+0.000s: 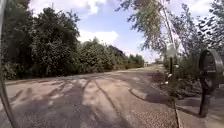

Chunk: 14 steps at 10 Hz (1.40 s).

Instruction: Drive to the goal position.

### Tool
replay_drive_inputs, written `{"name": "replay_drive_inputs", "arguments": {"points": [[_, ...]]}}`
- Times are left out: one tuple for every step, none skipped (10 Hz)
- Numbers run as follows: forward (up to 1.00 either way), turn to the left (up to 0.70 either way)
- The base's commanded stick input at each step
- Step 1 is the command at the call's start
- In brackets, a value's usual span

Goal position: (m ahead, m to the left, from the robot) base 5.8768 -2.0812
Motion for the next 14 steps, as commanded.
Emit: {"name": "replay_drive_inputs", "arguments": {"points": [[0.04, 0.0], [0.0, 0.0], [0.0, 0.0], [0.01, 0.0], [0.02, 0.0], [0.04, 0.0], [0.04, 0.0], [0.0, 0.0], [0.01, 0.0], [0.03, 0.0], [0.04, 0.0], [0.04, 0.0], [0.04, 0.0], [0.04, 0.0]]}}
